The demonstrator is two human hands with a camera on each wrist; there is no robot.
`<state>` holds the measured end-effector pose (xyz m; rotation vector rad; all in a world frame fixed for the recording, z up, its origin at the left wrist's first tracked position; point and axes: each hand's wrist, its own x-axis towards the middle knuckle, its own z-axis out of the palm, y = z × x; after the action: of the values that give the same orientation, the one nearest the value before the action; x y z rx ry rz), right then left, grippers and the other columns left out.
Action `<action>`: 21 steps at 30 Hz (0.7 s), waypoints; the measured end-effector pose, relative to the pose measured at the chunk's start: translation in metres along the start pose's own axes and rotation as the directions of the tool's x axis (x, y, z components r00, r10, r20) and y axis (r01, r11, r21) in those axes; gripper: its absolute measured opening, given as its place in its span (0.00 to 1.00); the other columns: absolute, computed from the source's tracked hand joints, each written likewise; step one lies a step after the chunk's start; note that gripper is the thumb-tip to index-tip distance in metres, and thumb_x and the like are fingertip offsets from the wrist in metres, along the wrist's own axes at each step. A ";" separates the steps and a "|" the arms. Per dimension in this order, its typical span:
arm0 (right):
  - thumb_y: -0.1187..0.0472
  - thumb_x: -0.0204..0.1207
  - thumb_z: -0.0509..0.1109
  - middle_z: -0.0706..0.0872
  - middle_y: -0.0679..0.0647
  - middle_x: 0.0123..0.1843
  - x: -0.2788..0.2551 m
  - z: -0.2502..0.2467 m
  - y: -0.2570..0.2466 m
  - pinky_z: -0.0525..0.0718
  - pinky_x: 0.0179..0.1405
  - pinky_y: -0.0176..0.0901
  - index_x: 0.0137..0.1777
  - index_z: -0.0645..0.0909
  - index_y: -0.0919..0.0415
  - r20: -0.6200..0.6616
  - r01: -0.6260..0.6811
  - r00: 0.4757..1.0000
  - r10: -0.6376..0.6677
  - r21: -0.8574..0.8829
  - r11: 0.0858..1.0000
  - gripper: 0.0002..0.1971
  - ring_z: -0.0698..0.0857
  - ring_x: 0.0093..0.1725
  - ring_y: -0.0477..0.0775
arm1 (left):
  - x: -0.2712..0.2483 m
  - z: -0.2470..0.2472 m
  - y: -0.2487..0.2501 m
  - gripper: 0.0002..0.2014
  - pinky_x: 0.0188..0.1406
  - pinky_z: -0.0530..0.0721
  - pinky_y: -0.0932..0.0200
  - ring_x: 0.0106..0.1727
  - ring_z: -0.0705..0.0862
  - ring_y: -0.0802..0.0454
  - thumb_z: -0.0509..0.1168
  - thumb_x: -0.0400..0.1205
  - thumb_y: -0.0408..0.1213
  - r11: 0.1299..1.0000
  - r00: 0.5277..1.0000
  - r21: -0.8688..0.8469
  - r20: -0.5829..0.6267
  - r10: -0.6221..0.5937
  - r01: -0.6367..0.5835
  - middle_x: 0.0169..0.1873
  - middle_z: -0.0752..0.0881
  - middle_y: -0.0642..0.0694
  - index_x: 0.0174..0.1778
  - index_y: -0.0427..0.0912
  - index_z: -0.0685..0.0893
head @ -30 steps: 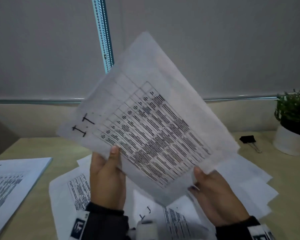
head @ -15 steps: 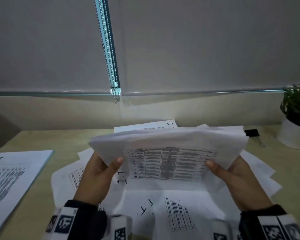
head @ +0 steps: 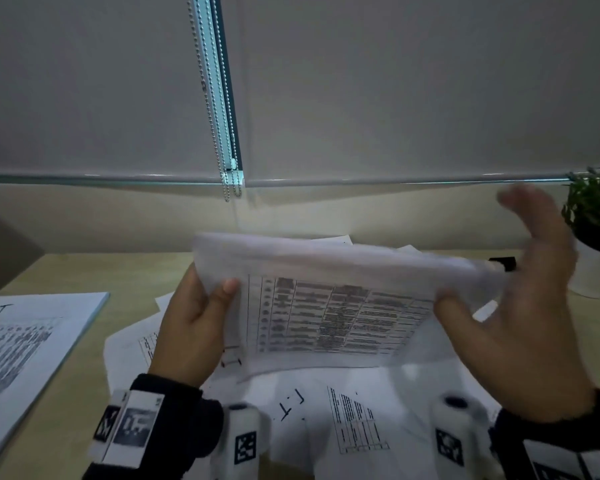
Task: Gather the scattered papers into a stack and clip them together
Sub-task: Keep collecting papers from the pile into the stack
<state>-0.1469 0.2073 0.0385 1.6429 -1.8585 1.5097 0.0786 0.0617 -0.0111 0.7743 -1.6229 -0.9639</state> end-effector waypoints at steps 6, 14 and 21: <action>0.54 0.71 0.63 0.81 0.45 0.34 0.034 0.001 -0.021 0.77 0.37 0.46 0.50 0.78 0.50 0.432 0.124 0.902 0.006 -0.273 0.954 0.08 0.80 0.37 0.52 | 0.010 0.019 0.059 0.11 0.50 0.77 0.58 0.53 0.80 0.55 0.61 0.79 0.45 0.843 0.909 0.351 0.063 0.413 -0.408 0.47 0.81 0.54 0.56 0.48 0.74; 0.70 0.75 0.68 0.91 0.37 0.47 0.023 0.003 -0.003 0.83 0.45 0.25 0.49 0.83 0.49 0.113 -0.274 0.961 0.252 0.492 0.826 0.14 0.88 0.48 0.37 | 0.020 0.028 0.036 0.43 0.60 0.81 0.61 0.64 0.82 0.57 0.78 0.65 0.51 0.969 0.993 -0.232 -0.061 -0.104 0.087 0.62 0.85 0.53 0.74 0.45 0.68; 0.77 0.73 0.64 0.91 0.48 0.52 -0.016 0.038 0.029 0.87 0.51 0.38 0.57 0.81 0.56 0.216 -0.554 0.810 0.544 0.585 0.593 0.19 0.88 0.51 0.44 | 0.001 0.039 0.001 0.22 0.60 0.82 0.60 0.57 0.84 0.66 0.67 0.74 0.44 0.985 0.994 -0.141 0.048 -0.093 0.099 0.53 0.87 0.63 0.65 0.49 0.74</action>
<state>-0.1495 0.1819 -0.0049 1.3058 -2.1361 2.6324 0.0404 0.0700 -0.0147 0.7438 -1.5442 -1.1596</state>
